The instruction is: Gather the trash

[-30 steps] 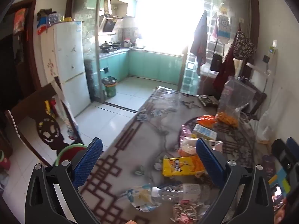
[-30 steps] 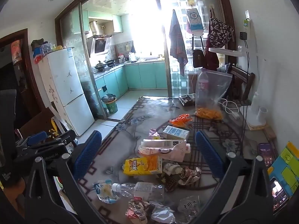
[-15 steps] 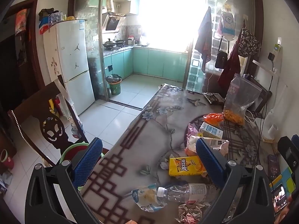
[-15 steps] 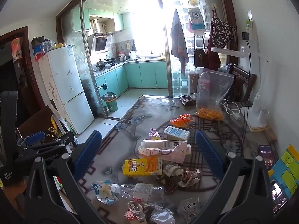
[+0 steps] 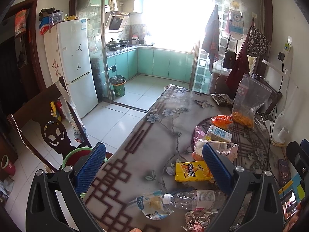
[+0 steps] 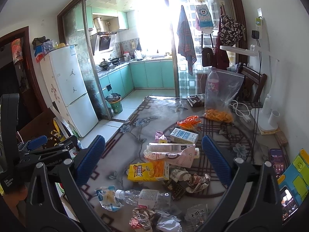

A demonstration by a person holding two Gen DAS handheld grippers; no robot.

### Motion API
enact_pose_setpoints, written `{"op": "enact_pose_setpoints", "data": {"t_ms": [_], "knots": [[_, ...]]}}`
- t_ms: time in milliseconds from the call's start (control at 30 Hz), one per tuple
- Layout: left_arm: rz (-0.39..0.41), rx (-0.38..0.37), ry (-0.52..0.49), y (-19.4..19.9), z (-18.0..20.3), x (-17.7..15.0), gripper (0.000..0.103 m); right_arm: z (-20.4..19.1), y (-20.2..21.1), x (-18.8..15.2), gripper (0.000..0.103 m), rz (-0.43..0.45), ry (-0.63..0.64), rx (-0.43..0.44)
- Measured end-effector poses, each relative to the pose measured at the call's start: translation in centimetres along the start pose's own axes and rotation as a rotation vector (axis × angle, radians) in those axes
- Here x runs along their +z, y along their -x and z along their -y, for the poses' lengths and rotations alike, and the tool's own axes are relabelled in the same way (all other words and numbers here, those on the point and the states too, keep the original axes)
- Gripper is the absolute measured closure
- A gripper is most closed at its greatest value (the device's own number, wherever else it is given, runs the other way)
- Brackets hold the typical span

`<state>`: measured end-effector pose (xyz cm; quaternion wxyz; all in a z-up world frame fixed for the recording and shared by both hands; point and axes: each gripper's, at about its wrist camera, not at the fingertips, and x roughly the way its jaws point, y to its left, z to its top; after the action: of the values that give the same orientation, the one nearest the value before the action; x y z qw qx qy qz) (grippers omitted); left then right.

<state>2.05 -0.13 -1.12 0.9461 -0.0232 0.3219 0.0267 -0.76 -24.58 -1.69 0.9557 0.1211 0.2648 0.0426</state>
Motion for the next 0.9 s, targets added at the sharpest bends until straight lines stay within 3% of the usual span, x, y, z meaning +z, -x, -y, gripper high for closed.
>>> {"op": "enact_pose_setpoints", "data": {"t_ms": [900], "knots": [[-0.015, 0.002, -0.009, -0.45, 0.21, -0.19, 0.008, -0.04, -0.68, -0.77, 0.004, -0.018, 0.005, -0.004]]}}
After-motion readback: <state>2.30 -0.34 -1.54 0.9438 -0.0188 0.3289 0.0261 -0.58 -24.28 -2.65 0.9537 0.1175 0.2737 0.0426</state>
